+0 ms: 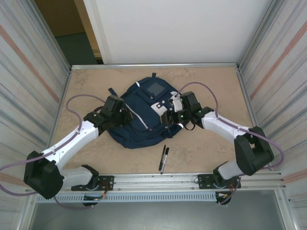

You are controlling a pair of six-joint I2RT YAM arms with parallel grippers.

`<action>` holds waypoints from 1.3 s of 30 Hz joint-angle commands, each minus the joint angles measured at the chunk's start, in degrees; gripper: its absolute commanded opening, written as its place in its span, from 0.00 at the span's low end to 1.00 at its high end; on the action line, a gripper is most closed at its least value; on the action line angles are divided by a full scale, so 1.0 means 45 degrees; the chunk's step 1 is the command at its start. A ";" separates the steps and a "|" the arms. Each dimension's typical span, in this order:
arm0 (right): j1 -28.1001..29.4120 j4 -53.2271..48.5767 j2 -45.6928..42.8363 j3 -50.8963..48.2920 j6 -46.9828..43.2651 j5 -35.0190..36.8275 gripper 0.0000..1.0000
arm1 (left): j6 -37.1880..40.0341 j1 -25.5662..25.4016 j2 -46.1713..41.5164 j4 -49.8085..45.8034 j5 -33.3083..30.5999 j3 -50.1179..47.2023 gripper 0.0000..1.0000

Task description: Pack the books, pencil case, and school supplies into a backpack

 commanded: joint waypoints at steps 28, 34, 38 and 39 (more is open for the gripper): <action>0.2610 0.0458 0.0417 0.0155 -0.2491 0.1205 0.36 | -0.1229 0.0054 0.0511 0.0927 0.2139 0.0412 0.00; 0.2738 0.0075 0.0391 0.0449 -0.2297 0.1237 0.20 | -0.1533 0.0058 0.0448 0.1211 0.1565 0.0004 0.00; 0.2825 -0.0174 0.0494 0.0551 -0.2255 0.0935 0.09 | -0.1742 0.0083 0.0505 0.1202 0.1144 -0.0257 0.00; 0.2862 -0.0395 0.0498 0.0652 -0.2246 0.0961 0.07 | -0.1890 0.0090 0.0449 0.1326 0.1021 -0.0413 0.00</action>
